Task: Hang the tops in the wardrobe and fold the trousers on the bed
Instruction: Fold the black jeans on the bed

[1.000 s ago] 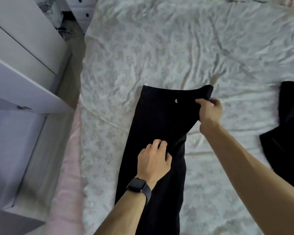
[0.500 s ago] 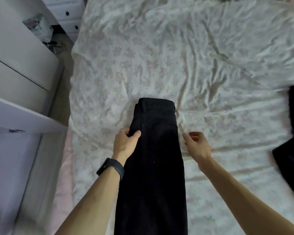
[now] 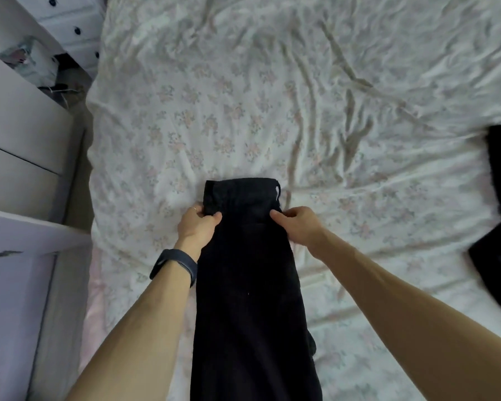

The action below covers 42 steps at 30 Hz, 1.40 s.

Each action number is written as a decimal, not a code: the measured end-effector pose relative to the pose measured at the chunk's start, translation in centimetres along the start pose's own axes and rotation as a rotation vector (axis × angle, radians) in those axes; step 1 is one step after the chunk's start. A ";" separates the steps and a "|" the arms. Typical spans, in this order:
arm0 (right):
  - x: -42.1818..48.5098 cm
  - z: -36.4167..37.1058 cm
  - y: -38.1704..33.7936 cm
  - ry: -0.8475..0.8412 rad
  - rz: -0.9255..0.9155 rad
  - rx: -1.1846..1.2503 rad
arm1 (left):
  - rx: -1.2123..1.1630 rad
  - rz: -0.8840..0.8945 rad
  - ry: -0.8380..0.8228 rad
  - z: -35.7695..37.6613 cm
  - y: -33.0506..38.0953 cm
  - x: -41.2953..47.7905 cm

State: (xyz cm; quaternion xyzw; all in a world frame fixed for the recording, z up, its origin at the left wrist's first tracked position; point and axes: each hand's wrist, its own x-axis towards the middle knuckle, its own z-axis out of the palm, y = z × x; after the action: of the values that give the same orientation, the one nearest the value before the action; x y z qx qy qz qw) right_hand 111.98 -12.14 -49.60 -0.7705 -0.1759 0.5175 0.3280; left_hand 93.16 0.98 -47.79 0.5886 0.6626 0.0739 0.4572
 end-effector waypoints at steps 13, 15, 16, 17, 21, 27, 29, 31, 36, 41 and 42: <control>-12.5 0.5 8.5 0.292 -0.065 0.092 | 0.445 0.337 0.347 2.2 -1.7 -4.5; -17.1 1.1 11.3 0.252 0.073 0.113 | 0.598 0.621 0.381 3.7 -3.1 -8.4; -18.8 1.6 12.4 0.215 0.140 0.115 | 0.643 0.721 0.314 4.6 -3.9 -10.3; -20.6 2.1 13.4 0.182 0.204 0.136 | 0.676 0.774 0.226 5.5 -5.1 -12.4; -21.6 3.8 13.4 0.116 0.313 0.318 | 0.632 0.625 0.002 7.4 -8.5 -17.5; -20.6 3.2 13.0 0.252 0.320 0.129 | 0.571 0.443 -0.041 8.2 -9.6 -18.4; -21.0 3.2 13.1 0.217 0.336 0.084 | 0.578 0.433 -0.031 8.5 -9.9 -18.4; -21.1 3.5 13.1 0.154 0.351 0.202 | 0.586 0.426 -0.017 8.8 -10.3 -18.4; -20.5 4.2 12.2 0.259 0.270 0.228 | 0.602 0.420 -0.006 8.9 -10.4 -18.5; -20.0 4.9 11.5 0.159 0.458 0.499 | 0.623 0.419 0.010 8.7 -10.5 -18.8; -20.0 4.5 11.7 0.210 0.477 0.630 | 0.618 0.409 0.003 8.6 -10.7 -18.6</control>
State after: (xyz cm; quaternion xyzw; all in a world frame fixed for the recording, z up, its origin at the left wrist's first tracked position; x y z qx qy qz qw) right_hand 98.98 -31.33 -45.12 -0.7002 0.2092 0.5263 0.4347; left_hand 89.46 -21.74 -49.84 0.8191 0.5228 -0.0391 0.2328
